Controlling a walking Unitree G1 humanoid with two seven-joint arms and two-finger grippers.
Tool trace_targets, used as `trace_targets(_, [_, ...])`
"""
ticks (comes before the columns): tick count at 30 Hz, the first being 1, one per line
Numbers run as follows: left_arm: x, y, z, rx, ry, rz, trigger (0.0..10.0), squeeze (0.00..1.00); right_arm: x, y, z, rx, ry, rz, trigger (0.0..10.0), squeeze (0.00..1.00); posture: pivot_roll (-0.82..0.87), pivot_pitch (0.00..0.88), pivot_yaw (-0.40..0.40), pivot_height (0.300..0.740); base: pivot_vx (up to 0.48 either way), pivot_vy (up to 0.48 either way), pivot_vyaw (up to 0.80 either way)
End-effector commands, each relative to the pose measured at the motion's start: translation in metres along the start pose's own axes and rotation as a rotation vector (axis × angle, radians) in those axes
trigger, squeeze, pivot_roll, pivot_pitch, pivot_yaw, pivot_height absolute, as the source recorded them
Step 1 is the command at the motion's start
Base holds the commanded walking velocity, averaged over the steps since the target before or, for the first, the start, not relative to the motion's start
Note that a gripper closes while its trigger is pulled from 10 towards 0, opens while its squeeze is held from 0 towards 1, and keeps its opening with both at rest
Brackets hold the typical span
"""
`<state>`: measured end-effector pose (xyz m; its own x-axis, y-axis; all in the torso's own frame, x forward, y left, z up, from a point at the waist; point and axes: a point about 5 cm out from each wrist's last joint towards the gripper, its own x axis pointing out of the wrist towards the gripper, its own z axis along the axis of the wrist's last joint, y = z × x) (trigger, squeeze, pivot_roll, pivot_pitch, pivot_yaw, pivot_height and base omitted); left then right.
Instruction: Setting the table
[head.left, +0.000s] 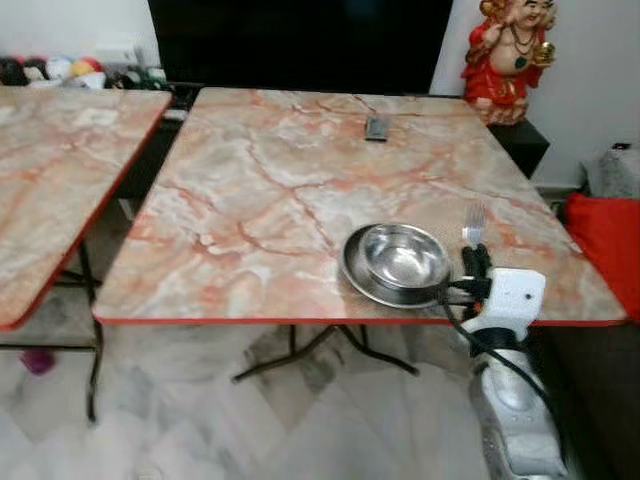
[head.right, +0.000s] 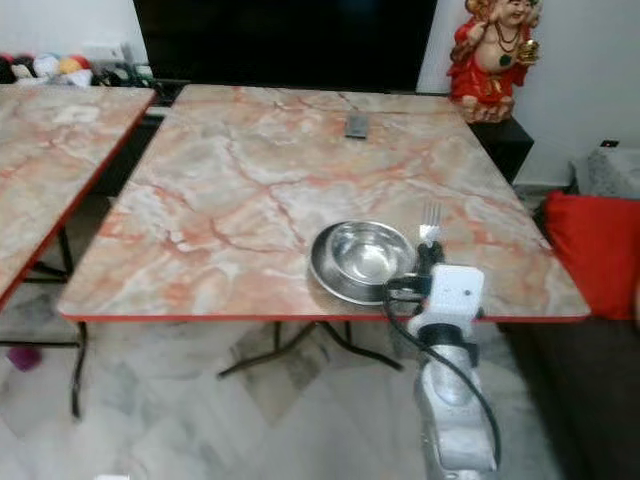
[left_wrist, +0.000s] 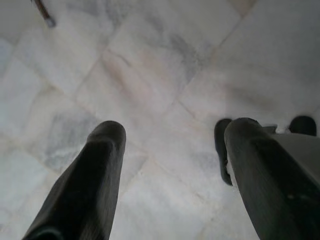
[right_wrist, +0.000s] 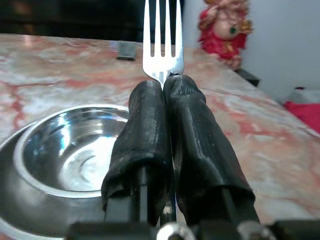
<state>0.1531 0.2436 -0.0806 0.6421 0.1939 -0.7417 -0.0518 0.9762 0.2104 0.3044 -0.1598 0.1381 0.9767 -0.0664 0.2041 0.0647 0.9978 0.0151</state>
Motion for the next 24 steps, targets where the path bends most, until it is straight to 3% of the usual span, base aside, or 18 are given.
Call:
trace_targets(1, [-0.0012,0.0031,-0.0043,0.006,0.019,0.008,10.0,0.00,0.0006,-0.0039,0.0020,-0.007,-0.006,-0.010,10.0,0.00,-0.01,0.098,-0.021,0.740,0.000,0.000,0.00])
trace_targets(8, [-0.0010,0.0034,-0.0037,0.010,0.018,0.011,10.0,0.00,0.0011,-0.0036,0.0020,-0.006,-0.005,-0.009,10.0,0.00,-0.01,0.097,-0.022,0.740,0.000,-0.295,0.00])
trace_targets(24, [-0.0010,0.0042,-0.0042,-0.027,0.023,0.015,10.0,0.00,0.0025,-0.0014,0.0015,-0.003,-0.004,-0.008,10.0,0.00,0.00,0.088,-0.020,0.740,0.000,0.000,0.00])
